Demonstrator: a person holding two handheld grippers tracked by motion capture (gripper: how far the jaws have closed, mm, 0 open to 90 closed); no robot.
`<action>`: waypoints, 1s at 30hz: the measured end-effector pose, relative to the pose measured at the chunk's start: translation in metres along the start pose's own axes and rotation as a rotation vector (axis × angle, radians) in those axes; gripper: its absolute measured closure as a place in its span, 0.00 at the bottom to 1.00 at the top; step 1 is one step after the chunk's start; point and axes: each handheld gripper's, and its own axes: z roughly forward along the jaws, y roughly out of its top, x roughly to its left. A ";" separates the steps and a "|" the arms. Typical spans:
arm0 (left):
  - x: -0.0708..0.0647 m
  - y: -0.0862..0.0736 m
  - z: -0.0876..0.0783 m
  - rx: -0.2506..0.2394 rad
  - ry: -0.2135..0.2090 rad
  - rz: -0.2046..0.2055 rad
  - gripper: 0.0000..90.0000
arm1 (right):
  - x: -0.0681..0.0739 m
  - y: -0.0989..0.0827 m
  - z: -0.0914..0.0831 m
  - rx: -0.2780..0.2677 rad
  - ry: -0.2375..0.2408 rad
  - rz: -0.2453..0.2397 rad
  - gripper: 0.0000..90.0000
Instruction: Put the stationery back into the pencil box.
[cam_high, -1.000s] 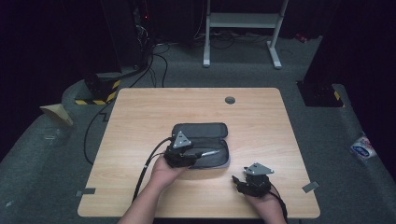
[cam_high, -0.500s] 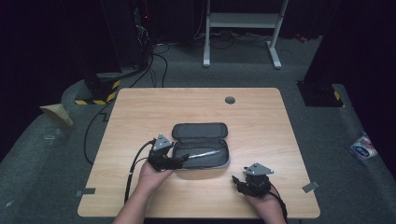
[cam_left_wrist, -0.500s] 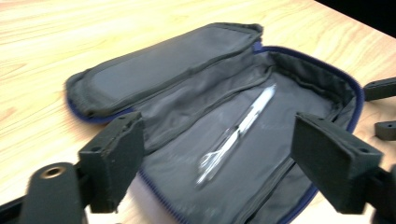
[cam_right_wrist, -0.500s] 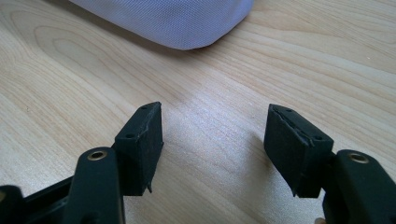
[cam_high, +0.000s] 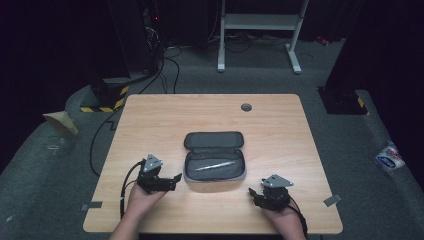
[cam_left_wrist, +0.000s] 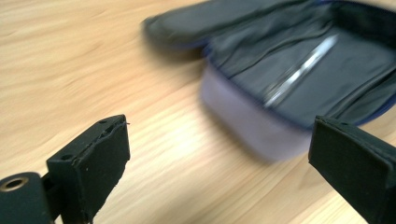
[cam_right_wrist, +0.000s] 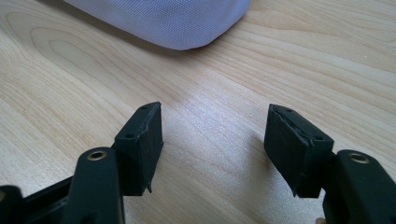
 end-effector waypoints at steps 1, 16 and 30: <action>0.004 -0.005 -0.003 0.011 0.012 0.000 0.06 | 0.000 0.000 0.000 0.001 0.000 0.001 0.41; 0.025 -0.051 -0.009 0.112 0.151 -0.056 0.07 | -0.015 0.000 -0.001 0.023 -0.041 0.037 0.31; 0.025 -0.051 -0.009 0.095 0.138 -0.048 0.13 | -0.069 -0.019 -0.016 0.018 -0.181 0.201 0.32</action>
